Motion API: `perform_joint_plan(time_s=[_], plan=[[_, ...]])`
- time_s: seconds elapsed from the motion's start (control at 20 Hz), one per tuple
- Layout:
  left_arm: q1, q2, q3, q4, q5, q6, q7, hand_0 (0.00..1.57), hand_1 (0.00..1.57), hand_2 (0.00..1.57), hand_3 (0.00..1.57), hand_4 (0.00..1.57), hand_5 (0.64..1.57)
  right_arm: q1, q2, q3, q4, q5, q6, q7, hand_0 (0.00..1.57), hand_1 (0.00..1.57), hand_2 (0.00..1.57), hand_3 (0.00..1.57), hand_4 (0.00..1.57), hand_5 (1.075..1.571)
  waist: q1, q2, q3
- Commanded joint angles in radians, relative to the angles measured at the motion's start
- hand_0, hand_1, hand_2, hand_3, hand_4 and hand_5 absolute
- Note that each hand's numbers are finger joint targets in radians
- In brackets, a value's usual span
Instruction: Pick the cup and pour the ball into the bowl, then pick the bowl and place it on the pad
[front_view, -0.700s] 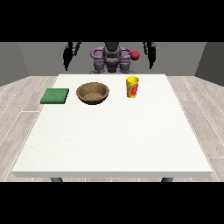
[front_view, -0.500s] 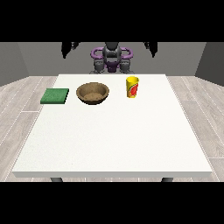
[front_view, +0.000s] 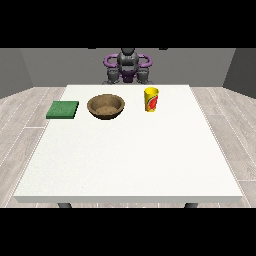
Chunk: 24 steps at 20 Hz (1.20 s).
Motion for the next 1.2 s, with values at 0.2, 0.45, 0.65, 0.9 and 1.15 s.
perform_joint_plan(time_s=[0.2, 0.45, 0.65, 0.9, 1.15], plan=[[-0.122, 0.001, 0.016, -0.071, -0.040, 0.050, -0.021, 0.00, 0.00, 0.00, 0.00, 0.59, 1.557, -0.090, 0.002, -0.006, -0.187, 0.002, -0.047, 0.071, 0.00, 0.00, 0.00, 0.00, 0.76, 1.549, -0.033, 0.222, -0.0015], [-0.240, -0.006, 0.033, 0.031, -0.073, 0.057, -0.144, 0.00, 0.00, 0.00, 0.00, 0.58, 1.544, -0.138, 0.039, -0.010, -0.111, -0.010, -0.018, -0.114, 0.00, 0.00, 0.00, 0.00, 0.73, 1.550, -0.036, 0.398, -0.0010], [-0.225, 0.000, 0.045, 0.117, -0.090, 0.030, -0.388, 0.00, 0.00, 0.00, 0.00, 0.57, 1.520, -0.185, 0.034, -0.045, -0.042, -0.013, 0.002, -0.235, 0.00, 0.00, 0.00, 0.00, 0.70, 1.545, -0.019, 0.538, -0.0013], [-0.219, -0.017, 0.063, 0.280, -0.109, 0.030, -0.571, 0.00, 0.00, 0.00, 0.00, 0.48, 1.483, -0.220, -0.037, -0.138, 0.016, -0.088, 0.085, -0.312, 0.00, 0.00, 0.00, 0.00, 0.68, 1.548, -0.054, 0.610, -0.0013], [-0.294, 0.064, 0.164, 0.493, -0.047, -0.065, -0.633, 0.00, 0.00, 0.00, 0.00, 0.19, 1.472, -0.237, -0.082, -0.182, 0.053, -0.131, 0.119, -0.287, 0.00, 0.00, 0.00, 0.00, 0.68, 1.559, -0.061, 0.582, -0.0014]])
